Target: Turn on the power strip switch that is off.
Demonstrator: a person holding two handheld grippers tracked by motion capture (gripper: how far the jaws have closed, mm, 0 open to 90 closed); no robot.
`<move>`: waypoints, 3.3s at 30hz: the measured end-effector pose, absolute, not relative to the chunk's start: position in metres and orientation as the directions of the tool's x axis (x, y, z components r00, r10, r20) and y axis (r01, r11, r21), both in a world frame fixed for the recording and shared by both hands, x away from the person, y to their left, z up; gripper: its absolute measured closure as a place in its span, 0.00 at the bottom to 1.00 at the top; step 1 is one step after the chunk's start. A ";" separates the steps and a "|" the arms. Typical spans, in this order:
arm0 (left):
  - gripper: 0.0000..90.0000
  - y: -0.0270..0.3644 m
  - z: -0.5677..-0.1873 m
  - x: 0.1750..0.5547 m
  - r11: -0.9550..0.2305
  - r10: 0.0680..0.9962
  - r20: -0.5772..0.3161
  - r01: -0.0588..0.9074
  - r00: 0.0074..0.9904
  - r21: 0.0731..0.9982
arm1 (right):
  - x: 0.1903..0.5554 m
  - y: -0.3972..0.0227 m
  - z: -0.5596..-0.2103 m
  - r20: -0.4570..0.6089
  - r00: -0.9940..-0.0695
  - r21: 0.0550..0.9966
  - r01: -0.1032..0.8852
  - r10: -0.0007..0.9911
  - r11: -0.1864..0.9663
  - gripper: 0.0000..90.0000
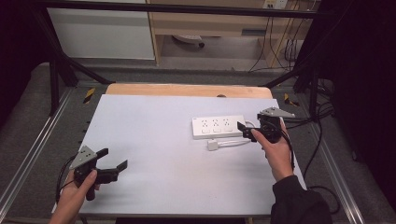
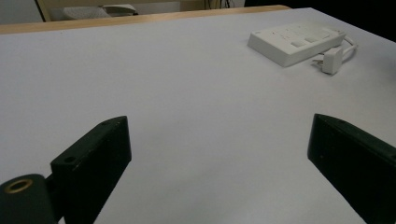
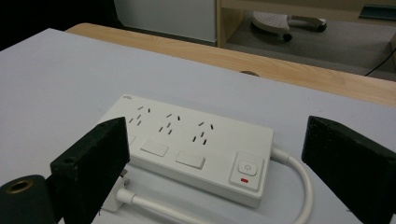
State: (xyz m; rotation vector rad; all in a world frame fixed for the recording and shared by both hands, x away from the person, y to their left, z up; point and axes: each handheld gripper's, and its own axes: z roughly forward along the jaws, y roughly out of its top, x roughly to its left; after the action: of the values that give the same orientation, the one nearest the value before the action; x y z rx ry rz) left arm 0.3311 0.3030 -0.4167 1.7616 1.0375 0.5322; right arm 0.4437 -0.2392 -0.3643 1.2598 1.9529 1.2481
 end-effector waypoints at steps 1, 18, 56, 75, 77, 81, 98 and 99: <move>0.07 0.303 -0.417 0.331 -0.150 0.837 -0.102 0.405 0.538 0.902 | 0.445 -0.239 -0.365 0.068 -0.448 0.888 0.435 0.891 0.151 0.09; 0.07 0.303 -0.417 0.331 -0.158 0.834 -0.096 0.403 0.543 0.902 | 0.461 -0.241 -0.371 0.121 -0.412 0.887 0.453 0.903 0.088 0.15; 0.07 0.303 -0.417 0.331 -0.172 0.832 -0.086 0.403 0.548 0.899 | 0.489 -0.233 -0.392 0.103 -0.384 0.873 0.477 0.918 0.101 0.71; 0.07 0.302 -0.418 0.331 -0.182 0.828 -0.081 0.403 0.555 0.897 | 0.498 -0.227 -0.406 0.114 -0.396 0.863 0.494 0.911 0.107 0.89; 0.07 0.302 -0.418 0.331 -0.183 0.828 -0.080 0.403 0.555 0.897 | 0.499 -0.227 -0.407 0.116 -0.394 0.862 0.496 0.912 0.104 0.90; 0.07 0.302 -0.418 0.331 -0.186 0.827 -0.079 0.404 0.556 0.896 | 0.500 -0.225 -0.410 0.124 -0.397 0.862 0.497 0.910 0.099 0.94; 0.07 0.302 -0.418 0.331 -0.190 0.827 -0.076 0.404 0.557 0.895 | 0.502 -0.217 -0.420 0.120 -0.413 0.847 0.517 0.903 0.124 1.00; 0.07 0.302 -0.418 0.331 -0.189 0.827 -0.077 0.404 0.557 0.895 | 0.501 -0.216 -0.422 0.121 -0.414 0.842 0.524 0.902 0.127 1.00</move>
State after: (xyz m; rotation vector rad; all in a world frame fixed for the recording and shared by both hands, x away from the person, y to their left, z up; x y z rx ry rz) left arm 0.3306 0.3019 -0.4178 1.8024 1.0148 0.5350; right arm 0.5014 -0.2162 -0.4217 1.3746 1.9910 1.2088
